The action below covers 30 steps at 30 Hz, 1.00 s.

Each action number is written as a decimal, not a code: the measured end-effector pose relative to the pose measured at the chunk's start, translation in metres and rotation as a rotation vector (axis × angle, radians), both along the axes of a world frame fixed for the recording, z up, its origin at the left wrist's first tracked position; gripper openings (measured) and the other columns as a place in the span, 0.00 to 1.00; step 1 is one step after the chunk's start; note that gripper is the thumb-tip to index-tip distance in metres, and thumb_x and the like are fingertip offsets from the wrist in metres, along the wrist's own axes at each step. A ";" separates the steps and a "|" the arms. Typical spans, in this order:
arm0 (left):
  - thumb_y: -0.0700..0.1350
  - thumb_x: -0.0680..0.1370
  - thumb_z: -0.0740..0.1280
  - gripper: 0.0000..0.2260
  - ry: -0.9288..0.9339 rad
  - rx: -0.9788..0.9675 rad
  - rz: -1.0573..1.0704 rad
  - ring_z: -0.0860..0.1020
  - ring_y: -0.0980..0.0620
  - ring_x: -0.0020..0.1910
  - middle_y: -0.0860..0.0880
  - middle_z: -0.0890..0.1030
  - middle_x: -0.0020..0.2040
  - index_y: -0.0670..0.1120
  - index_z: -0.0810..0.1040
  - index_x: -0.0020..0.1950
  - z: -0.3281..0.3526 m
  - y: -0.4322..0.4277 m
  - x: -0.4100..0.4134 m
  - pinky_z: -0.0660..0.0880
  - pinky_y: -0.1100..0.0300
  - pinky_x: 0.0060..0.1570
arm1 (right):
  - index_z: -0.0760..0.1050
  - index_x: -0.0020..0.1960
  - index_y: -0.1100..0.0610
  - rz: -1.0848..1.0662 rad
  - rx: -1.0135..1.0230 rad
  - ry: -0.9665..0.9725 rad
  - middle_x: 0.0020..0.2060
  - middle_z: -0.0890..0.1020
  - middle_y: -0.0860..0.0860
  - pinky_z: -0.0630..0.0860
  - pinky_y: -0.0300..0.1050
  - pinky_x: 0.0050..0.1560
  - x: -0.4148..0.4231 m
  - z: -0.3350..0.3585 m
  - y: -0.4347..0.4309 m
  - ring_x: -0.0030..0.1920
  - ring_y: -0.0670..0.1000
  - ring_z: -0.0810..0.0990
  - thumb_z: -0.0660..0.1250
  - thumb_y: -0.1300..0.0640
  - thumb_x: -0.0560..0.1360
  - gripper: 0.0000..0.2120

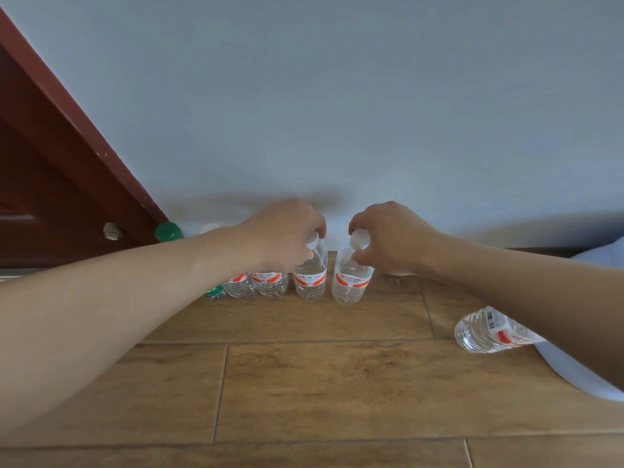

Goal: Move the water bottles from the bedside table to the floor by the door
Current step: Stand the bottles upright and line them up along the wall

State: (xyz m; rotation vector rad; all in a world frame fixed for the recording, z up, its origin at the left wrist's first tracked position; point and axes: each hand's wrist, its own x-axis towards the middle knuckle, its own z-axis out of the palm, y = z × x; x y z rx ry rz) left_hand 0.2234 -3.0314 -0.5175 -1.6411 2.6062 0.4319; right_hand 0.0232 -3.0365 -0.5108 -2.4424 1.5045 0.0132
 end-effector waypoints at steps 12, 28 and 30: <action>0.44 0.75 0.69 0.15 -0.014 0.001 0.027 0.75 0.49 0.58 0.51 0.79 0.59 0.49 0.79 0.62 -0.001 -0.004 0.010 0.73 0.53 0.55 | 0.76 0.62 0.48 0.074 0.076 0.049 0.57 0.77 0.47 0.72 0.45 0.56 0.002 0.003 0.000 0.59 0.52 0.74 0.66 0.61 0.69 0.23; 0.46 0.77 0.68 0.16 -0.023 -0.008 0.003 0.74 0.48 0.62 0.50 0.77 0.63 0.49 0.78 0.64 -0.005 -0.006 0.017 0.72 0.50 0.60 | 0.79 0.53 0.53 -0.060 0.027 0.005 0.45 0.80 0.49 0.75 0.47 0.43 0.008 -0.003 -0.003 0.45 0.52 0.77 0.70 0.48 0.70 0.14; 0.45 0.77 0.68 0.16 -0.020 -0.011 0.007 0.74 0.48 0.62 0.50 0.77 0.63 0.49 0.78 0.64 -0.006 -0.006 0.017 0.72 0.51 0.60 | 0.79 0.52 0.54 -0.089 0.028 0.006 0.44 0.79 0.49 0.73 0.46 0.41 0.009 -0.005 -0.004 0.45 0.52 0.76 0.70 0.45 0.70 0.16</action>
